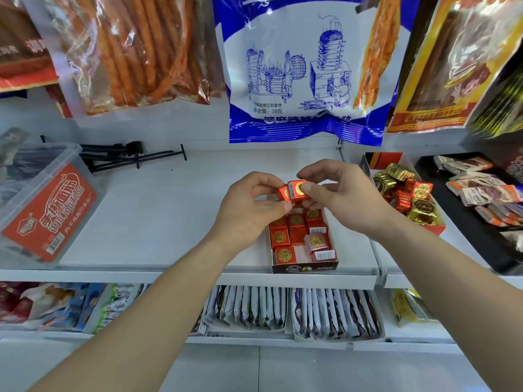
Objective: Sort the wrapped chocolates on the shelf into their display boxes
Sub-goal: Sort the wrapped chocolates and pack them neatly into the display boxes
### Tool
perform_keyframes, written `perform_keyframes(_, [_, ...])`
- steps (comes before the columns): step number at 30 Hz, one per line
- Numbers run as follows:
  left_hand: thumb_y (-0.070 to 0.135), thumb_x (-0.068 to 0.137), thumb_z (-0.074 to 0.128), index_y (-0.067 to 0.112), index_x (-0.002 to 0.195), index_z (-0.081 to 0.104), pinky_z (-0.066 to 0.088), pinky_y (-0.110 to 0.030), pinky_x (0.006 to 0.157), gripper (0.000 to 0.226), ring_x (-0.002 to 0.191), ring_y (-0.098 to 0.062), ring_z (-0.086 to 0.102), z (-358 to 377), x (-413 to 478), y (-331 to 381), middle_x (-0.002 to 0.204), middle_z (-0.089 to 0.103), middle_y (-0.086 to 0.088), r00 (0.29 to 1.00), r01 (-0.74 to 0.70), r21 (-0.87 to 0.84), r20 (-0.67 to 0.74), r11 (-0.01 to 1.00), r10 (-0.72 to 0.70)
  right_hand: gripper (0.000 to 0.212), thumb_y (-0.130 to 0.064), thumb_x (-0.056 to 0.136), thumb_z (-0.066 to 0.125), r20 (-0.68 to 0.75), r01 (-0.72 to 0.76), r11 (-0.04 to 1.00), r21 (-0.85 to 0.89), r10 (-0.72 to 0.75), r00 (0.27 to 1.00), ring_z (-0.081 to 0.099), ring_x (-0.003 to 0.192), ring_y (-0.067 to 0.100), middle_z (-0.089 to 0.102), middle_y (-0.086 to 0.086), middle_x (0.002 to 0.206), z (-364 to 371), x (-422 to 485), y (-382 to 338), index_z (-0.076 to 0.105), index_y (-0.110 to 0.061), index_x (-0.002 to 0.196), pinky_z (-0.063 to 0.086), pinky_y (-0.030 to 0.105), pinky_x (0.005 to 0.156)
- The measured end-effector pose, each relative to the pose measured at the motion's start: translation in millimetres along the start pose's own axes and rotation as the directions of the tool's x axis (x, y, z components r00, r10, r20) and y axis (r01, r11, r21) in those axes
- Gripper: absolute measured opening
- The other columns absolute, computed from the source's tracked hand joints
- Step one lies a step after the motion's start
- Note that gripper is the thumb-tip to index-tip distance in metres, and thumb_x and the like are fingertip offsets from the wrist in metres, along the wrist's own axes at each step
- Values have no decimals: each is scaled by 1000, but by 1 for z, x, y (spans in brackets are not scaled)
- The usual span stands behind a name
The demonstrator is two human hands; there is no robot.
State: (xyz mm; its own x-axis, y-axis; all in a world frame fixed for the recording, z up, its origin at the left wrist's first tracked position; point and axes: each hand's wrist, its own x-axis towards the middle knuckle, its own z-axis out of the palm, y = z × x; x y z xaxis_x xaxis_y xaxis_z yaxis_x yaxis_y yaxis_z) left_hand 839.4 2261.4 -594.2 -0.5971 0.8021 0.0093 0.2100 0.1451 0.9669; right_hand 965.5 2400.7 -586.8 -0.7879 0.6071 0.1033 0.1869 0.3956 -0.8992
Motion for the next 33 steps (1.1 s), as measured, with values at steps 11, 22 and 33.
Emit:
perform_keyframes(11, [17,76,83,29,111,67,60,-39,85,40,94,-13,69,-3,-1,2,106,69,8,1000,-24,99,0,995,24,14,-25,90,69,66,-11,999,31,9,998,74,75,21,74,7,87,5,-1,1,69,-13,98,62,42,76])
perform_keyframes(22, [13,73,85,27,105,71,58,-22,75,38,86,-7,71,-13,3,-3,98,73,9,1000,-23,83,16,996,21,14,-20,86,74,48,20,995,96,-25,999,74,72,22,73,7,83,13,2,-2,70,-8,93,62,42,73])
perform_keyframes(33, [11,77,82,32,95,73,56,-25,83,29,96,-4,69,-13,12,-8,98,75,10,1000,6,7,-20,1000,-6,19,-11,91,69,96,-29,987,159,14,995,75,86,20,71,1,108,16,8,-3,70,-13,110,62,36,75])
